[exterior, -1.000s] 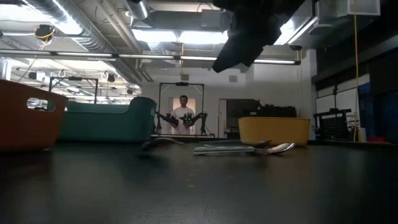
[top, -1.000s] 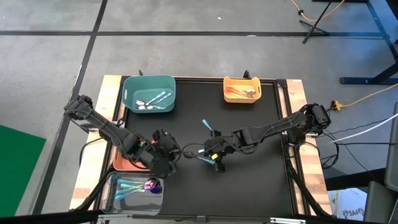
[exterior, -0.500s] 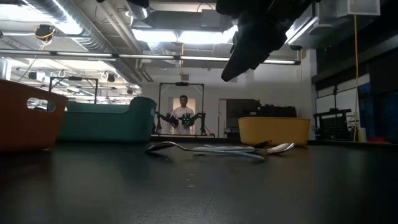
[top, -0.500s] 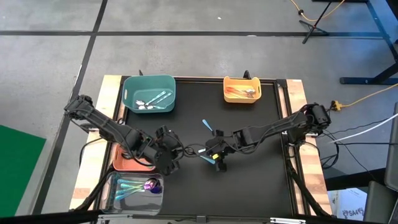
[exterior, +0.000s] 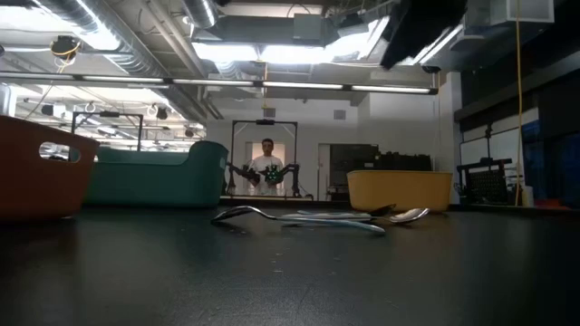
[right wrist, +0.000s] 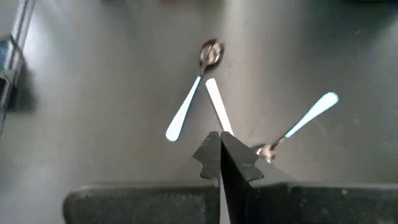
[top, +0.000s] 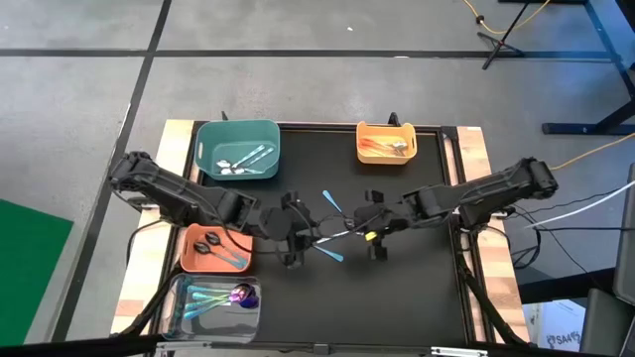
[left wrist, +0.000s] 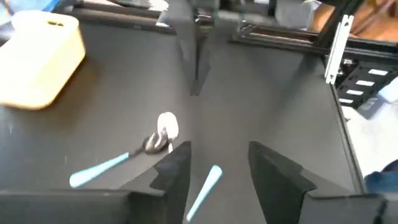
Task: Sort silverware by color (type)
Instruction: Put light the blue spoon into the orange bin
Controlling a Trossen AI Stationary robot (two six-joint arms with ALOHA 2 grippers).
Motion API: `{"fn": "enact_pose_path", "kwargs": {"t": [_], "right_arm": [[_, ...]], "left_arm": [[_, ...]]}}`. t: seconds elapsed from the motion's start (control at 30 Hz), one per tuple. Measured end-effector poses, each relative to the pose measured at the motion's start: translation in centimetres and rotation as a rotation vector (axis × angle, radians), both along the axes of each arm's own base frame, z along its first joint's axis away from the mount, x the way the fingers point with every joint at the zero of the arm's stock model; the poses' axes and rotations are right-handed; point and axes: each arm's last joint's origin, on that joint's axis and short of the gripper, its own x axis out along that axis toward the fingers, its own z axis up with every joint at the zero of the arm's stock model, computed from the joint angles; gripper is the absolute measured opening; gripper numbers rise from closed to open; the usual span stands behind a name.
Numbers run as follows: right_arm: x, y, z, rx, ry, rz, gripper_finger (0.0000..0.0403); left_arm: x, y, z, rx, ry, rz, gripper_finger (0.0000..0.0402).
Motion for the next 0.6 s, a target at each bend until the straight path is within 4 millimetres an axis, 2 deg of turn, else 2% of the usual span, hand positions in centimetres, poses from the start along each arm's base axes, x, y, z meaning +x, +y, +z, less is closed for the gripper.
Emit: {"fn": "enact_pose_path", "kwargs": {"t": [0.2, 0.43, 0.6], "right_arm": [[-2.0, -0.7, 2.3, -0.023, -0.064, -0.031, 0.0000], [-2.9, -1.0, 3.0, -0.044, -0.074, -0.060, 0.0000], [-3.2, -1.1, 2.7, -0.055, -0.036, -0.060, 0.0000]], "left_arm": [[3.1, 0.7, -2.6, 0.075, 0.013, -0.077, 0.0170], [6.1, 1.2, -8.5, 0.116, 0.178, -0.154, 0.0170], [7.3, 0.8, -12.8, 0.088, 0.300, -0.272, 0.0170]]}}
